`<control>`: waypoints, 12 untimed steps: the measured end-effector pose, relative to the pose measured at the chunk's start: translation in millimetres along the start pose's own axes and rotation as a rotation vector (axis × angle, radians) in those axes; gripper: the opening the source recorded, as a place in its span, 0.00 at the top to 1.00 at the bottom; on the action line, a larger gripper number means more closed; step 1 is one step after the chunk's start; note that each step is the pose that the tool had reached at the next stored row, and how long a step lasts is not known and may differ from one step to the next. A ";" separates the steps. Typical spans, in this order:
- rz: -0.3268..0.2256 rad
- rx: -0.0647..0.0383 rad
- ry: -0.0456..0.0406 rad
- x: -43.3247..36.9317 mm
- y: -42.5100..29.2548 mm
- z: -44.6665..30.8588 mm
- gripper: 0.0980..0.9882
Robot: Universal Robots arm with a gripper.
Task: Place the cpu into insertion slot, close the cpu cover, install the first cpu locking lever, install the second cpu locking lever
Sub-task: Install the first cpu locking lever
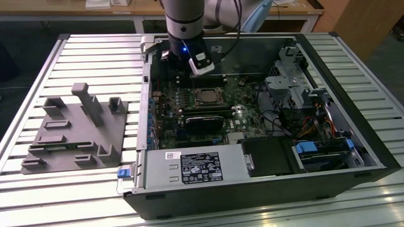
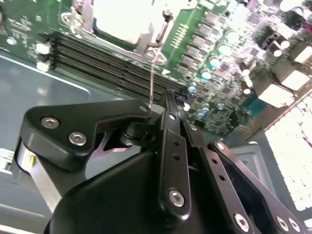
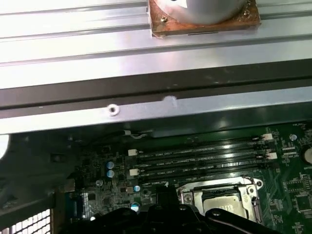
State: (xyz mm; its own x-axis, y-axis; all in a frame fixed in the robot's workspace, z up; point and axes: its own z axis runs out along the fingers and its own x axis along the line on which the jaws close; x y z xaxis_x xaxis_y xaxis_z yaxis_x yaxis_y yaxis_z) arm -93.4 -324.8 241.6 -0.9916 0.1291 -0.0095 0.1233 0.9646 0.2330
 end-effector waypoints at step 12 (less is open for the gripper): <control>0.000 0.001 -0.0002 -29.7 3.7 1.4 0.99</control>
State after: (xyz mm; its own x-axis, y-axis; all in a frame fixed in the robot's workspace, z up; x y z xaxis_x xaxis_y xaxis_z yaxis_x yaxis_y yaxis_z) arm -63.4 -324.7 241.4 -0.9916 0.1291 -0.0097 0.1234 0.9649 0.2317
